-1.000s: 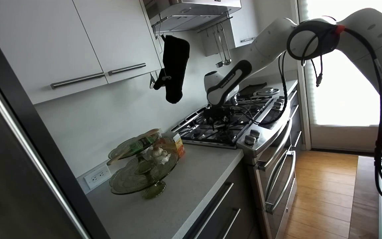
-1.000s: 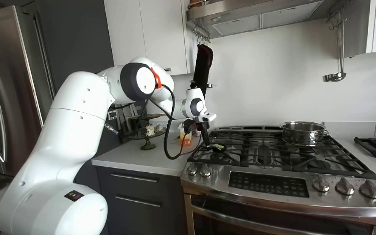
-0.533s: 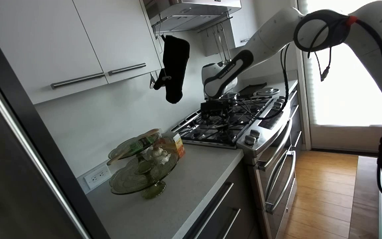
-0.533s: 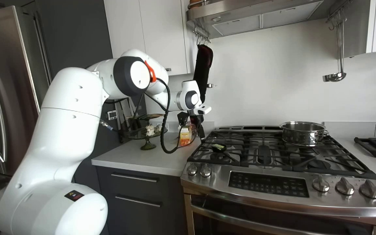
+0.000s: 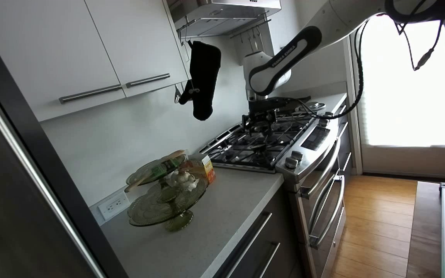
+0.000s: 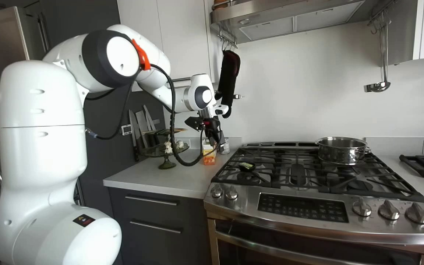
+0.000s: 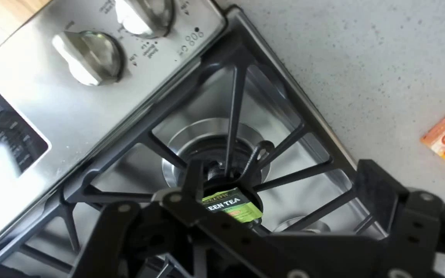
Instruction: Pick up the small black object from the kitchen counter and put it on the bottom left cooker on the hob of the stove
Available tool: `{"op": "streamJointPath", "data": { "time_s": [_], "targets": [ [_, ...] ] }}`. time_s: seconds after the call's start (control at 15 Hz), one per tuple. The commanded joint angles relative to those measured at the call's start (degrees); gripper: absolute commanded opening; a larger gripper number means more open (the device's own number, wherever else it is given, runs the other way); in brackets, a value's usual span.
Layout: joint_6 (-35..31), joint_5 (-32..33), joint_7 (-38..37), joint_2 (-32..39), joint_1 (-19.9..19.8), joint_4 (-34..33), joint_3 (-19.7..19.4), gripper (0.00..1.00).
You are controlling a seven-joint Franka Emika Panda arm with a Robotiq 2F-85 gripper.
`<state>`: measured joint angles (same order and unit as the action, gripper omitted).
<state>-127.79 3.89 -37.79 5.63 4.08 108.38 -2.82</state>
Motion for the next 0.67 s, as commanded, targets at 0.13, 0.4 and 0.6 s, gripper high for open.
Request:
{"op": "streamJointPath", "data": {
  "time_s": [0.13,0.4,0.6],
  "targets": [
    [-3.45,3.01,13.27,-11.92,-1.21,13.88,1.7,1.0],
    [-1.1,3.36,12.77,-11.0,-1.81,11.69,2.91,1.0],
    [-1.11,3.61,13.17,-11.71,-1.85,12.35,3.15,1.0]
  ]
}}
